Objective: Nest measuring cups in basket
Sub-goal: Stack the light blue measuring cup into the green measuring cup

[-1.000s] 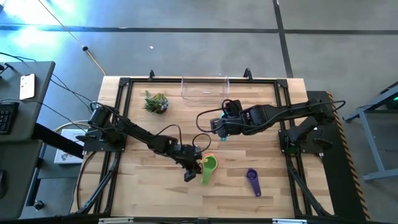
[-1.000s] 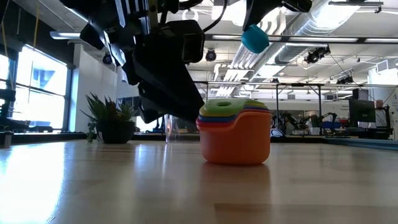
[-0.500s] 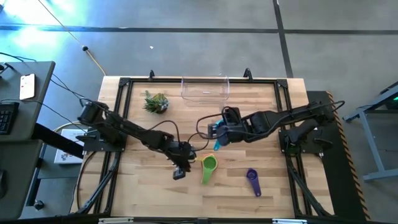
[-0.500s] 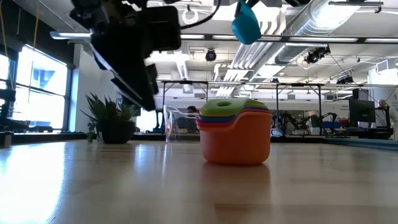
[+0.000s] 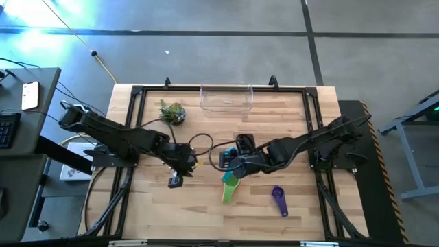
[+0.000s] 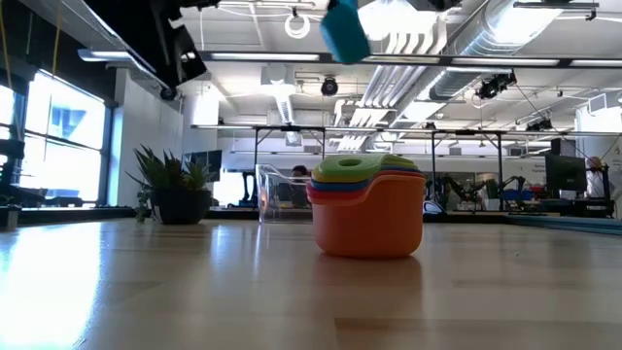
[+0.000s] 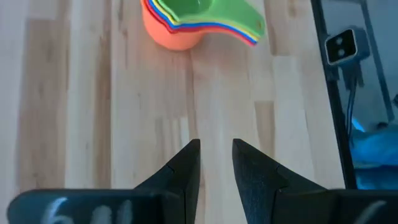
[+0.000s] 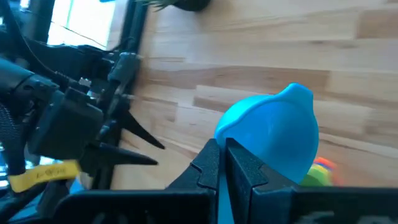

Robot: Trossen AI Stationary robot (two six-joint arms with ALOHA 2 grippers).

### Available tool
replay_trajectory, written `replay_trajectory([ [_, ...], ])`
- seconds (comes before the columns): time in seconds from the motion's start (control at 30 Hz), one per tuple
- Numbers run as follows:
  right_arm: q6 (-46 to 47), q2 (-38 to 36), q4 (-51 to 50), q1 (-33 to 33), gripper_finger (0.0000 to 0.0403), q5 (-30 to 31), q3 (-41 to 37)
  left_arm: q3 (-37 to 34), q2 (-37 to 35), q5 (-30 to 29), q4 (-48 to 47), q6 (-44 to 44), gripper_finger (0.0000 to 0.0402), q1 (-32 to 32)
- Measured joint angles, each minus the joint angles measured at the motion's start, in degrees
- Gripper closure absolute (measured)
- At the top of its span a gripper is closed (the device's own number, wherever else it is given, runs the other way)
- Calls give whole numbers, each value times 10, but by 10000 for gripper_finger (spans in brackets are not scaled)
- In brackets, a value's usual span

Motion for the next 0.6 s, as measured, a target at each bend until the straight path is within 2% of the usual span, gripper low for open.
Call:
replay_trajectory([
  [0.2, -26, 21, 83, 2, 403, 22, 0, -1, -69, -28, -93, 6, 316, 13],
  [0.3, -32, 32, 80, 4, 403, 32, 13, -1, -95, -35, -118, 16, 316, 21],
  [0.47, -62, 59, 71, 4, 403, 44, 84, -2, -134, -37, -162, 23, 316, 37],
  [0.6, -88, 98, 4, 1, 403, 43, 175, -1, -157, -45, -183, 31, 316, 48],
])
